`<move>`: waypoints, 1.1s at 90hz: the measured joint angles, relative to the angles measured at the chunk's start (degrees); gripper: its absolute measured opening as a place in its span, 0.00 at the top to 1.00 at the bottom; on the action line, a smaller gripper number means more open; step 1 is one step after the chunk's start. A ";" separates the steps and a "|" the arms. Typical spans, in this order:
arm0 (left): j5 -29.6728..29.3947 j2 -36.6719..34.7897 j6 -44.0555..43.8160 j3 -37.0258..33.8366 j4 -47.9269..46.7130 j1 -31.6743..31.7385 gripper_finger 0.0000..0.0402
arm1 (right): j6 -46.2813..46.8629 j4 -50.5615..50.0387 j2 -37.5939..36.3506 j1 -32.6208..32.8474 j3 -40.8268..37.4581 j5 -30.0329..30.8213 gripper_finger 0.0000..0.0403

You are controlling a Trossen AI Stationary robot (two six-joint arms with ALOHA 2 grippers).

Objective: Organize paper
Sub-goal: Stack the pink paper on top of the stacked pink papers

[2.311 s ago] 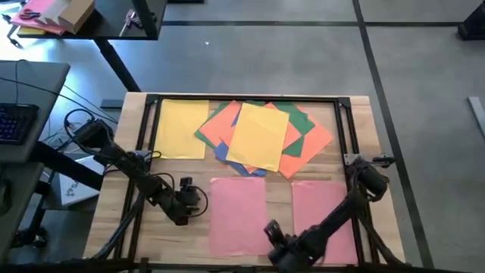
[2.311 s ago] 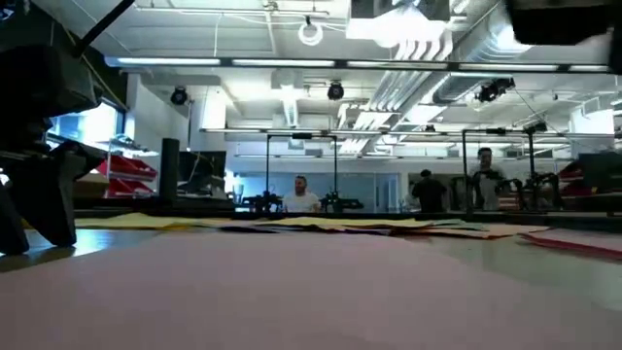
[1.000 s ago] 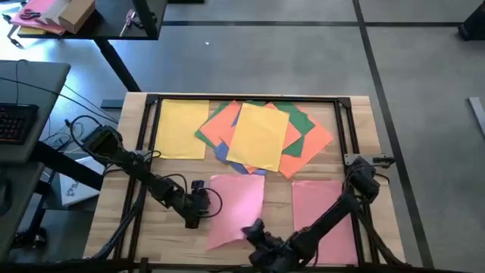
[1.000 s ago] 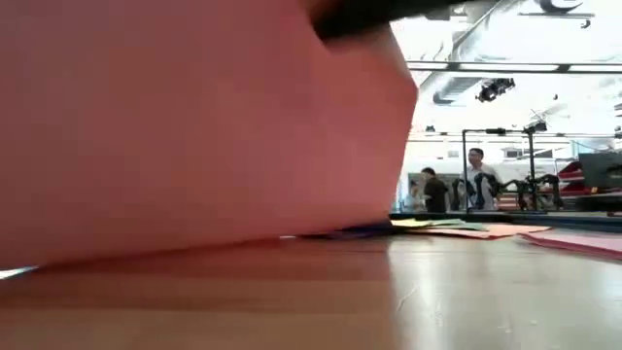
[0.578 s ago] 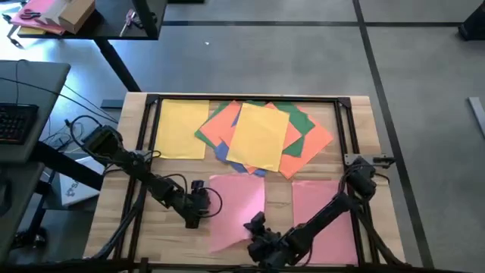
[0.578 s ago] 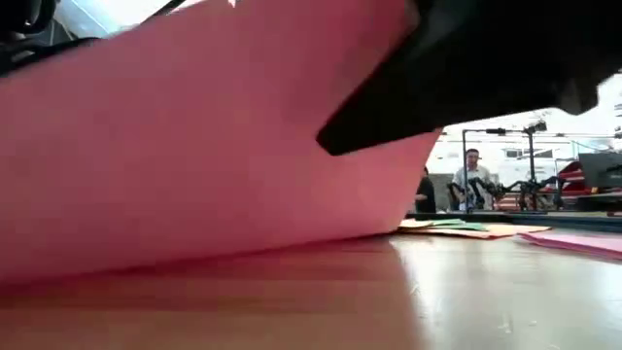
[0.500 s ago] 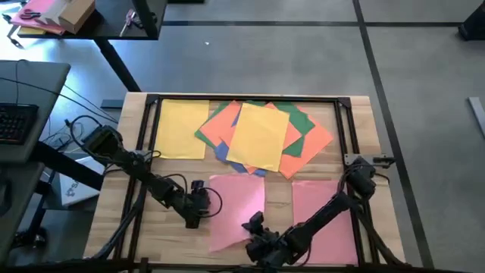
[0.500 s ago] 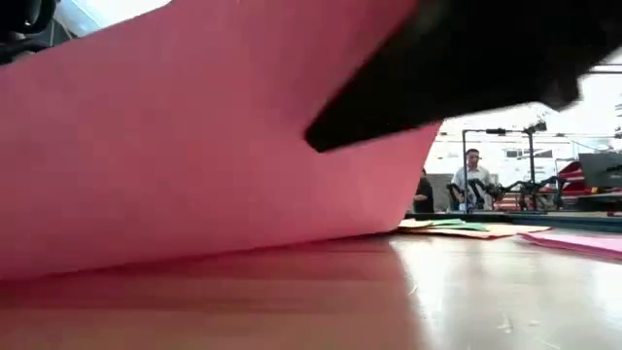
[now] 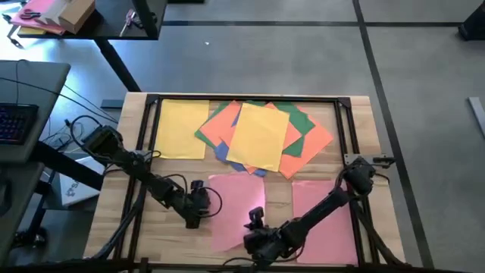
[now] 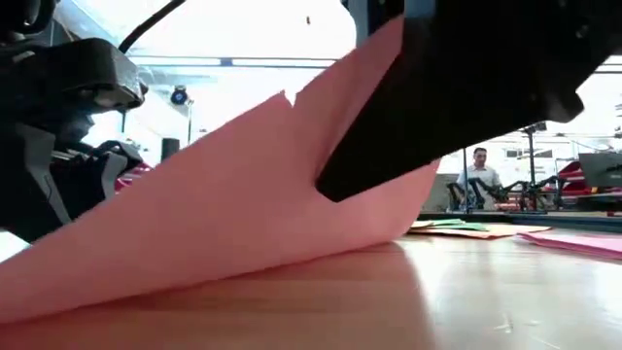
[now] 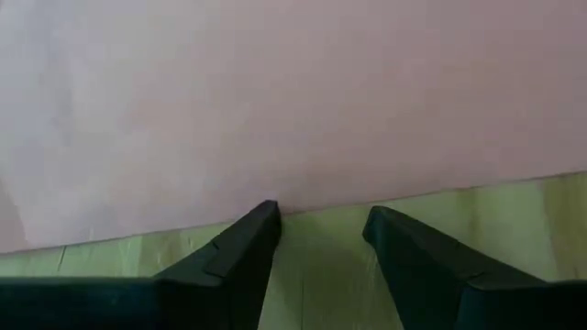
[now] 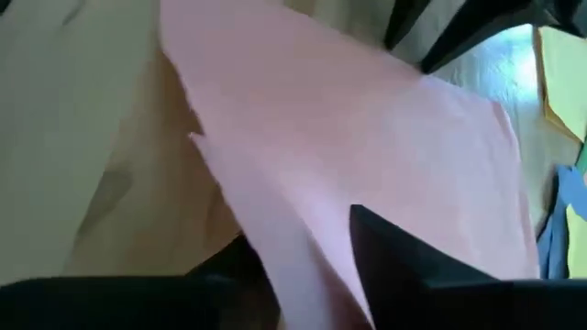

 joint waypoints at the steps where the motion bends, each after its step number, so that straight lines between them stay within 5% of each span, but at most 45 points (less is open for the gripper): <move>1: -0.09 0.00 0.07 0.00 0.01 0.00 0.57 | -0.09 -0.13 0.00 0.01 0.08 -0.21 0.85; 9: -1.00 -0.26 0.24 -0.02 0.00 -0.07 0.57 | -0.60 -1.64 0.02 -0.03 1.76 -2.57 0.97; 20: -1.65 -2.40 -0.47 0.89 -2.70 0.00 0.57 | -0.49 -6.49 0.00 -0.08 5.17 -2.81 0.99; 43: -6.38 -13.08 -2.58 10.98 -29.10 0.07 0.57 | 1.80 -27.85 -0.02 -1.48 17.40 -1.58 1.00; 59: -16.83 -22.18 -6.76 17.20 -41.81 -0.77 0.57 | 5.09 -45.12 -0.87 -3.64 23.91 0.59 1.00; 78: -31.44 -33.31 -14.01 20.61 -48.25 -1.57 0.57 | 27.40 -60.31 -6.04 -6.24 32.39 -5.04 1.00; 99: -38.14 -41.35 -15.64 20.76 -48.16 -2.46 0.57 | 50.13 -60.77 -16.18 -9.36 37.69 -13.10 1.00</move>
